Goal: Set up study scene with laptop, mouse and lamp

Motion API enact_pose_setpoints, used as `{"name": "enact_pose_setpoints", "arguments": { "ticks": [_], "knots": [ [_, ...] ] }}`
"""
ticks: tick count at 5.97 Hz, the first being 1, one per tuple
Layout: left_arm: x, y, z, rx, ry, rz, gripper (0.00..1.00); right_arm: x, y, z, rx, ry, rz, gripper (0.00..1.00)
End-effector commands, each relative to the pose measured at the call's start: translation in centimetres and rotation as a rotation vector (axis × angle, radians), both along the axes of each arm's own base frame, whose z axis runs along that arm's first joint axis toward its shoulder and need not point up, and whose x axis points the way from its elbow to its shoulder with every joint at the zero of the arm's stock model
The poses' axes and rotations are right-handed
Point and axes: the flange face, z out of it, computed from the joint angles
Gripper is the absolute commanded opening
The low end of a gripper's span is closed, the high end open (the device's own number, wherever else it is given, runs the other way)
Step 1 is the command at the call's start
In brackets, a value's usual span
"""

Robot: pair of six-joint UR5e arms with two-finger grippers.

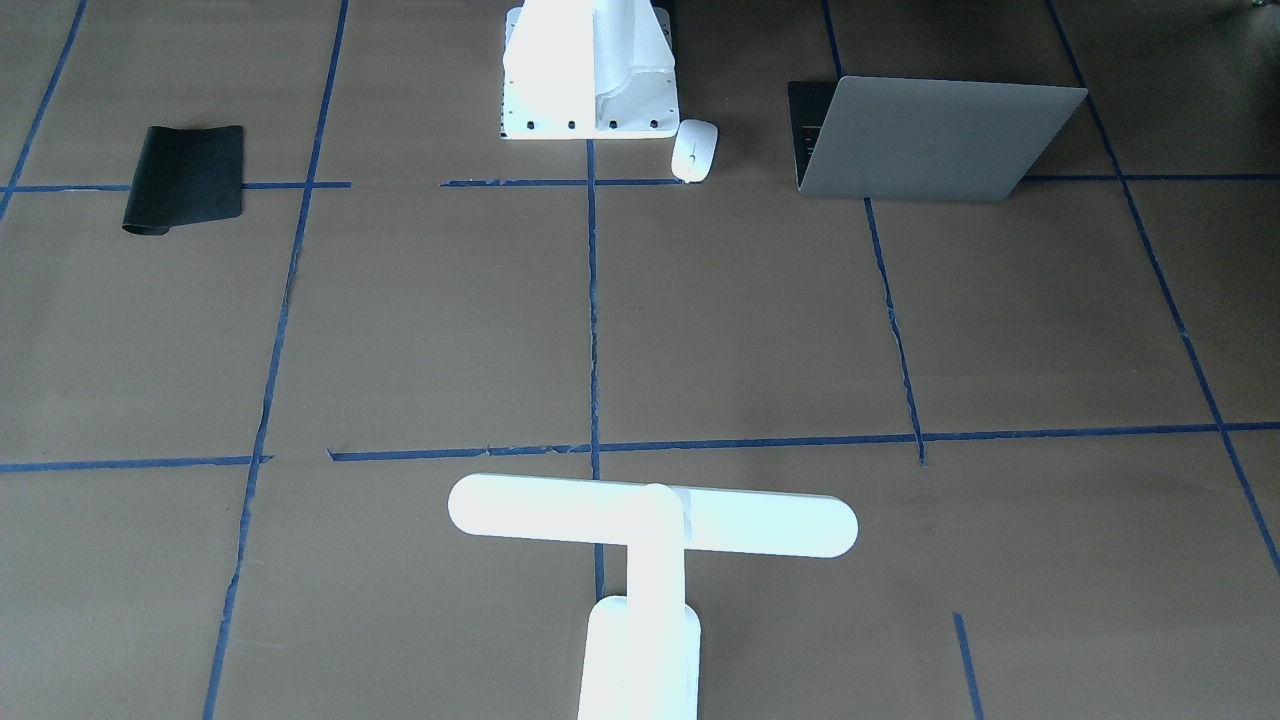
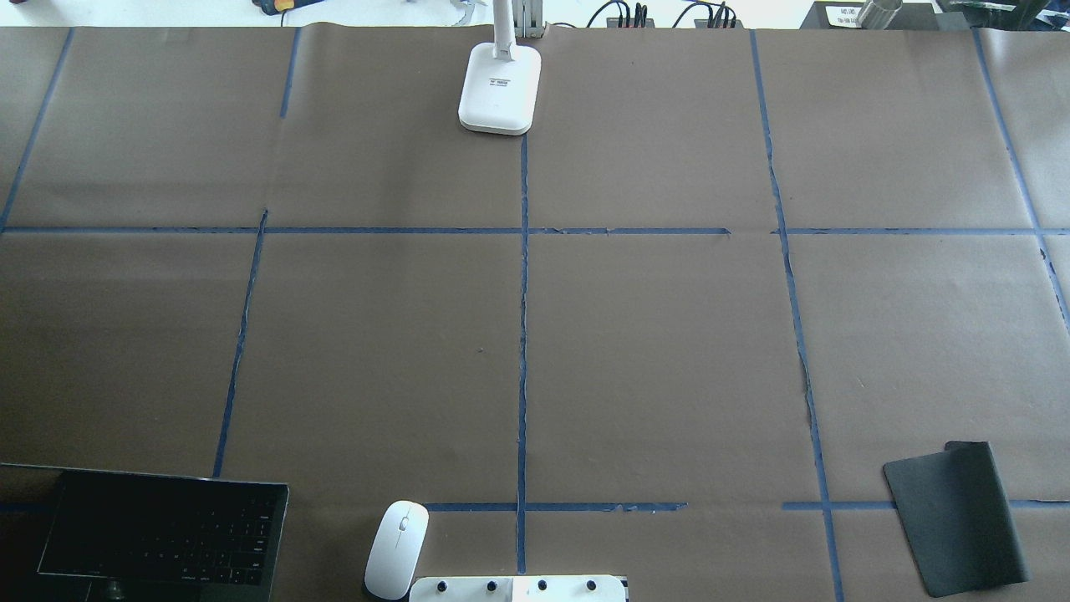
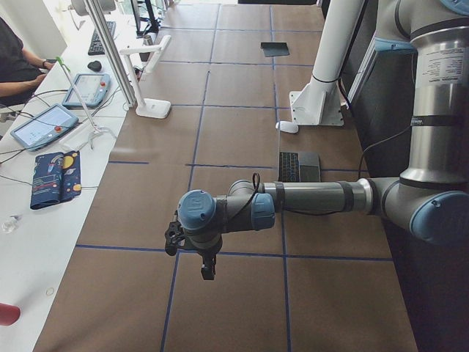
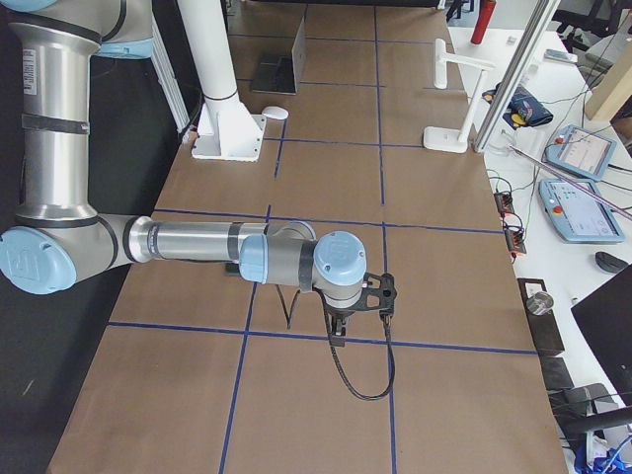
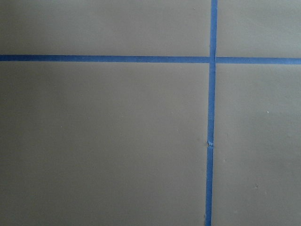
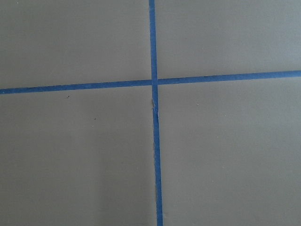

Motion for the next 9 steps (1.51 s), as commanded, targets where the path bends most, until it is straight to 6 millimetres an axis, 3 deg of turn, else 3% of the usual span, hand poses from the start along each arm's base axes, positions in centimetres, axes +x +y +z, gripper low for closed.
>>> {"name": "enact_pose_setpoints", "arguments": {
  "ticks": [1,4,6,9],
  "knots": [
    [-0.1,-0.5,-2.5,0.015,-0.006,-0.031,1.0,0.0,0.0,0.0,0.002,0.0,-0.001,1.0],
    [0.6,1.1,-10.4,-0.101,-0.004,-0.207,1.0,0.0,-0.4,-0.4,0.006,-0.001,-0.001,1.0],
    [5.0,4.9,-16.7,-0.189,0.0,-0.258,1.0,-0.1,-0.4,-0.4,0.005,-0.004,-0.001,1.0],
    [9.8,8.6,-23.0,-0.308,0.019,-0.356,1.0,-0.1,-0.4,-0.3,0.004,-0.004,-0.001,1.0]
  ]
}}
